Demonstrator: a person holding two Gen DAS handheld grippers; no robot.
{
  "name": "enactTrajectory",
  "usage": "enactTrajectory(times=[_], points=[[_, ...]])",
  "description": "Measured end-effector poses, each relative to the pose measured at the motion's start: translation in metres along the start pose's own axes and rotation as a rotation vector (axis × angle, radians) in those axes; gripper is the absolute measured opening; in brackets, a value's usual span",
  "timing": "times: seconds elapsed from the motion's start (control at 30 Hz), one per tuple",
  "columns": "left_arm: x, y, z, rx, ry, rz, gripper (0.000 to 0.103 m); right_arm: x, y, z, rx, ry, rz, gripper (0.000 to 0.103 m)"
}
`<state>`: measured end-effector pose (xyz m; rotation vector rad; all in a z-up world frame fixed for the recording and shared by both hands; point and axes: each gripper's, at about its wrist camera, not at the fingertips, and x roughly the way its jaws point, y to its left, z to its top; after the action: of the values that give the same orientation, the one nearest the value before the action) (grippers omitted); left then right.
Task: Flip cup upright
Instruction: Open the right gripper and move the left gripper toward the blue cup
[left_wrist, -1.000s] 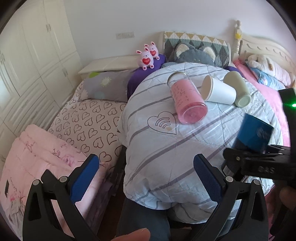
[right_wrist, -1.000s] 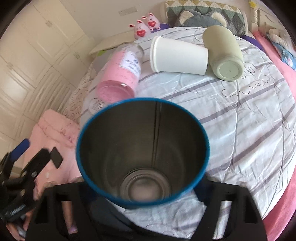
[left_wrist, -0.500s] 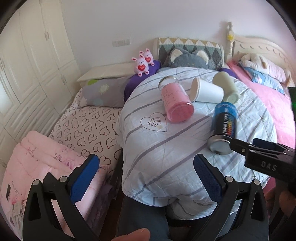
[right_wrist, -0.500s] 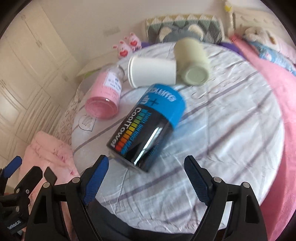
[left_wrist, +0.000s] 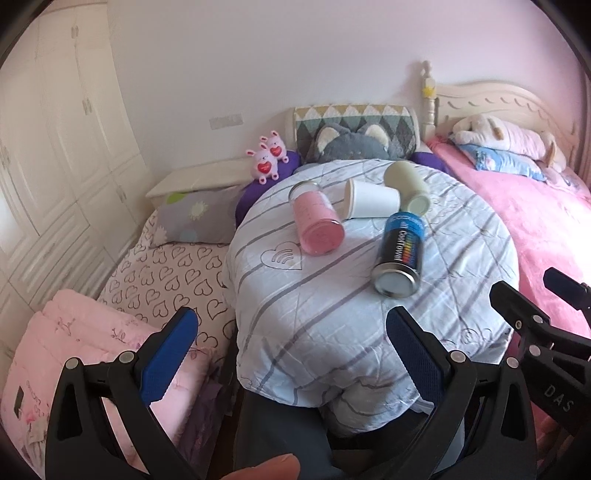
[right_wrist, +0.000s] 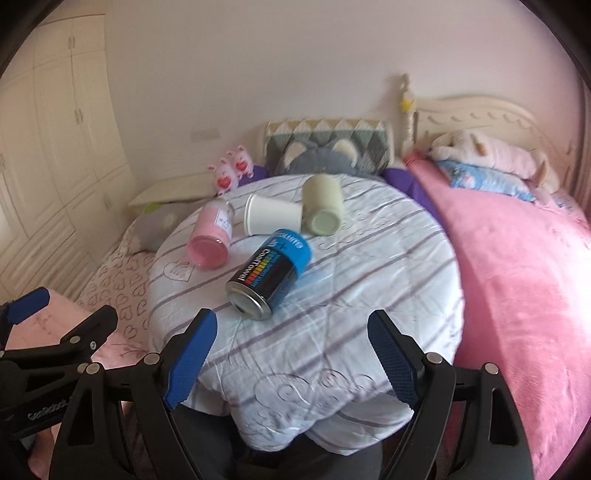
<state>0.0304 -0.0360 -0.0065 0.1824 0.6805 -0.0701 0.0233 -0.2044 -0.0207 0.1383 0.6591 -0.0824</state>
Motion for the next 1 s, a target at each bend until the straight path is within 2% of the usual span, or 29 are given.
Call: enactTrajectory(times=[0.27,0.5,0.67,0.87,1.0], points=[[-0.006,-0.009,0.004,0.016,-0.013,0.002,0.103,-0.01,-0.007,-0.005,0.004,-0.01,-0.001,0.085],[0.003,-0.015,0.006,0.034,0.003,-0.013,0.103,-0.003,-0.013,-0.005,0.012,0.003,-0.003,0.085],[0.022,-0.026,0.013,0.072,0.026,-0.035,0.103,0.005,-0.021,-0.003,0.016,0.015,-0.027,0.085],[0.054,-0.049,0.025,0.151,0.082,-0.094,0.103,0.024,-0.038,0.0,0.039,0.044,-0.052,0.085],[0.08,-0.067,0.037,0.193,0.149,-0.149,0.103,0.038,-0.053,0.003,0.07,0.069,-0.063,0.085]])
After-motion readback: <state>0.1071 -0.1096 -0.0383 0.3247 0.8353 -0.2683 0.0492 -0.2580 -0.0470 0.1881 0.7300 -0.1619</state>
